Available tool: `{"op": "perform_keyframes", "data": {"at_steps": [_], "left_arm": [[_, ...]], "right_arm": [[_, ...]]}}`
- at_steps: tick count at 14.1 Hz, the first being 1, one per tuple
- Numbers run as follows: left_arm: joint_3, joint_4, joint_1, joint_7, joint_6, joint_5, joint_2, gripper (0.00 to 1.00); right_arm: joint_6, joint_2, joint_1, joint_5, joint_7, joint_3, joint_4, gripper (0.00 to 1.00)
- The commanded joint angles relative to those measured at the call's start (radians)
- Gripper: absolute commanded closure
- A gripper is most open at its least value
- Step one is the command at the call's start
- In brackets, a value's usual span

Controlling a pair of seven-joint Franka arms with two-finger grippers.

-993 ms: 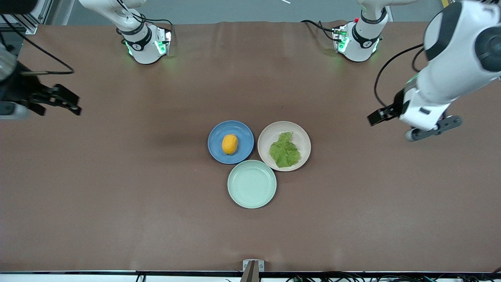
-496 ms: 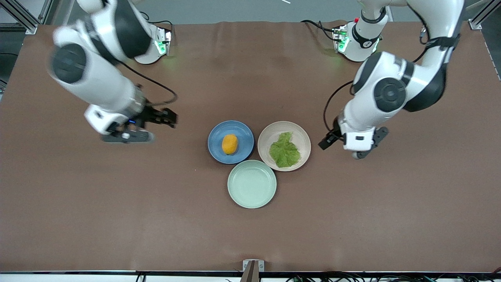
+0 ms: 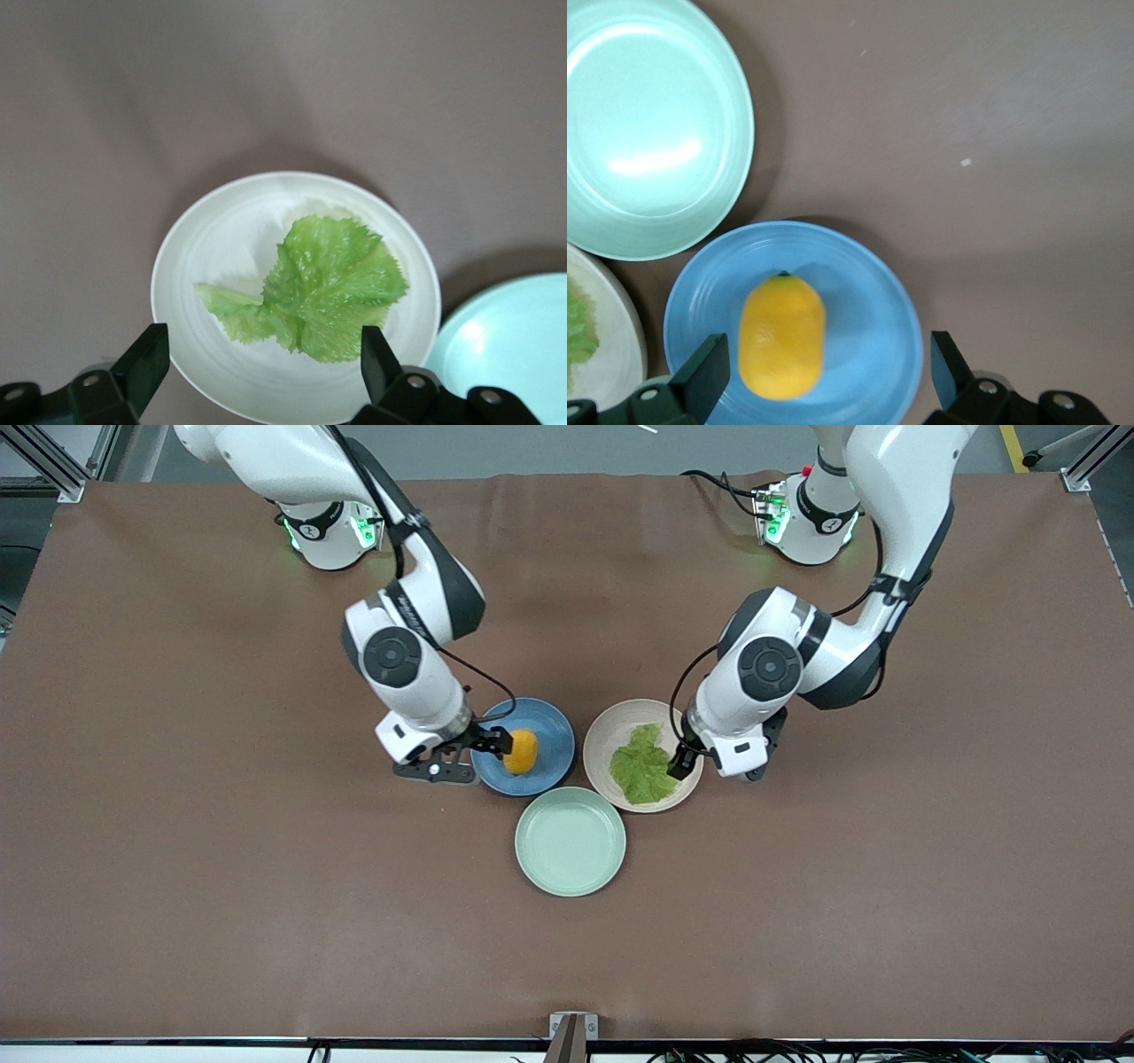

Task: Pick lemon and lettuce from plates
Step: 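Reach the right gripper to the lemon while the left gripper reaches the lettuce, then lower and close the right gripper on the lemon while the left grasps lettuce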

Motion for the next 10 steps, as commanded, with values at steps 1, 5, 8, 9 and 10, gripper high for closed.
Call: {"op": "perform_keyframes", "data": {"at_steps": [1, 5, 8, 9, 10], "left_arm": [[0.002, 0.004, -0.032, -0.130, 0.030, 0.025, 0.051, 0.08], [0.001, 0.006, -0.059, -0.347, 0.100, 0.149, 0.132, 0.13], [-0.001, 0.013, -0.058, -0.441, 0.132, 0.200, 0.163, 0.14], [-0.001, 0.019, -0.059, -0.452, 0.134, 0.200, 0.171, 0.14], [0.001, 0.023, -0.059, -0.466, 0.138, 0.200, 0.182, 0.15]], "right_arm": [[0.058, 0.052, 0.039, 0.010, 0.066, -0.011, 0.005, 0.00], [0.093, 0.111, 0.075, 0.011, 0.152, -0.011, 0.022, 0.00], [0.115, 0.141, 0.086, 0.011, 0.153, -0.011, 0.028, 0.00], [0.124, 0.148, 0.089, 0.010, 0.153, -0.011, 0.028, 0.00], [0.130, 0.154, 0.095, 0.010, 0.153, -0.011, 0.028, 0.07]]}}
